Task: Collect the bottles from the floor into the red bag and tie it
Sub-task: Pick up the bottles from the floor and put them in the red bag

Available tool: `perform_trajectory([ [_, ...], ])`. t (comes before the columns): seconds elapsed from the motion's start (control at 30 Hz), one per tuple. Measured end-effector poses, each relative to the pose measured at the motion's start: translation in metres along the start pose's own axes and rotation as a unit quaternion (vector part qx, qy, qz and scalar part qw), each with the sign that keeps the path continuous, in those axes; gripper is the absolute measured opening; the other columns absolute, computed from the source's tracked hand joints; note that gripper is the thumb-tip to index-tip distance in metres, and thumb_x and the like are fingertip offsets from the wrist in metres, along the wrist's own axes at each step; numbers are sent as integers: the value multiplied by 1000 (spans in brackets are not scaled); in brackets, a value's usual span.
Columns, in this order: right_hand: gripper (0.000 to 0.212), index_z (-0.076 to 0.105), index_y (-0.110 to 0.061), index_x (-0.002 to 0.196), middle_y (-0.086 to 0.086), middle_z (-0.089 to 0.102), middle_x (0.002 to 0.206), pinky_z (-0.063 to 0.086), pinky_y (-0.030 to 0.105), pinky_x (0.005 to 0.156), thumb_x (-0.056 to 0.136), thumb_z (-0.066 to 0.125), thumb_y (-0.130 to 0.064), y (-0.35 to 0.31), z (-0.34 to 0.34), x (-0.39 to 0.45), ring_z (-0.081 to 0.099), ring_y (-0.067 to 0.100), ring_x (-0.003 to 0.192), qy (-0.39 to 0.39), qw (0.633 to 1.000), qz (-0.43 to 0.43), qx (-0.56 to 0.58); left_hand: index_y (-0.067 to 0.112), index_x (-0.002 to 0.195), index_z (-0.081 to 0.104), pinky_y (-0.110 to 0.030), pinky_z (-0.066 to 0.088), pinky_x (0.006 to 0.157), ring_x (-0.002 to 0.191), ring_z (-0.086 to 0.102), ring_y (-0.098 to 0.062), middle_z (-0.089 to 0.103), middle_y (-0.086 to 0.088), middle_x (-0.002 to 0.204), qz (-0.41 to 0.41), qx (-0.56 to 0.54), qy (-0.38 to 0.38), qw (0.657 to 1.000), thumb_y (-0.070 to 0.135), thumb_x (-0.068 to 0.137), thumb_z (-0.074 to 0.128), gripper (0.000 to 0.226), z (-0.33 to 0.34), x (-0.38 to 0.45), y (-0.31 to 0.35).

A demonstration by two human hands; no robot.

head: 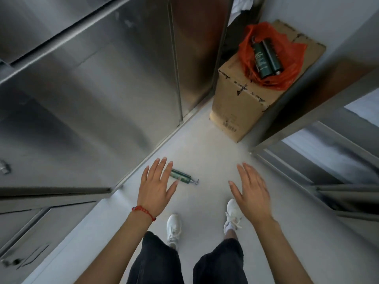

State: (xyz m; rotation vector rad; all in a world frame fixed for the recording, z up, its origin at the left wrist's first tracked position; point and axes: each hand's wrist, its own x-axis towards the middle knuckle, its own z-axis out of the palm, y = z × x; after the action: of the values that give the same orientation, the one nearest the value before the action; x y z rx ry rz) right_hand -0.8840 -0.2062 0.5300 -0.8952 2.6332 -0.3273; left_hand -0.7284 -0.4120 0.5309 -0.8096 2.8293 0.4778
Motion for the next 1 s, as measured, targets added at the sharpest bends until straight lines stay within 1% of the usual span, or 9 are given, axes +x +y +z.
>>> perform_trajectory([
  [0.13,51,46,-7,132,16,49,138,37,44,102,87,58,-31,-17,33,-14,46,33,127,34,998,43,37,7,128,48,-53,38,98,123,48,-37,52,-18,133,10,-2,-34,999,50,92,14,66,22,0,-39],
  [0.3,52,42,-10,135,13,44,142,32,41,105,91,48,-37,-3,101,-2,41,29,131,17,995,79,49,5,127,49,-54,37,98,123,48,-37,52,-18,133,35,-4,-59,998,51,92,11,69,90,26,-66],
  [0.4,56,43,-9,134,14,47,140,34,42,103,93,33,-46,16,159,11,44,31,129,12,994,94,56,5,128,48,-53,35,100,125,45,-37,51,-19,134,51,-13,-62,997,50,92,14,67,149,52,-81],
  [0.47,61,47,-7,131,16,51,136,38,43,100,89,30,-49,32,203,23,48,33,125,18,993,97,64,5,127,49,-52,35,100,125,45,-37,51,-19,134,57,-11,-56,997,47,92,23,61,195,75,-92],
  [0.57,61,49,-6,128,18,54,132,40,44,97,88,31,-48,60,280,41,51,34,122,15,993,98,67,3,127,49,-52,35,100,125,45,-38,50,-20,134,75,-6,-60,995,40,86,36,56,276,110,-113],
  [0.67,68,50,-5,128,18,55,132,41,45,97,91,20,-54,90,357,58,52,34,122,9,995,88,51,4,130,45,-51,34,104,129,40,-37,46,-20,138,98,11,-73,992,36,88,42,54,358,145,-137],
  [0.8,66,51,-3,126,19,57,130,43,46,96,92,20,-51,128,449,81,54,34,119,-3,998,65,21,8,135,39,-47,26,110,136,30,-31,39,-16,144,114,28,-87,989,33,90,48,52,458,188,-171],
  [0.9,68,53,-1,125,20,57,128,42,47,96,93,17,-50,157,503,97,54,36,119,-14,998,53,5,12,138,35,-42,20,111,138,24,-26,35,-11,147,108,51,-105,987,34,90,48,54,523,215,-197],
  [1.0,63,53,0,124,21,57,128,42,47,96,91,25,-46,180,543,109,54,36,118,-12,999,53,-5,16,138,35,-41,18,112,138,23,-25,36,-9,147,89,54,-137,985,37,89,49,55,575,232,-215],
])
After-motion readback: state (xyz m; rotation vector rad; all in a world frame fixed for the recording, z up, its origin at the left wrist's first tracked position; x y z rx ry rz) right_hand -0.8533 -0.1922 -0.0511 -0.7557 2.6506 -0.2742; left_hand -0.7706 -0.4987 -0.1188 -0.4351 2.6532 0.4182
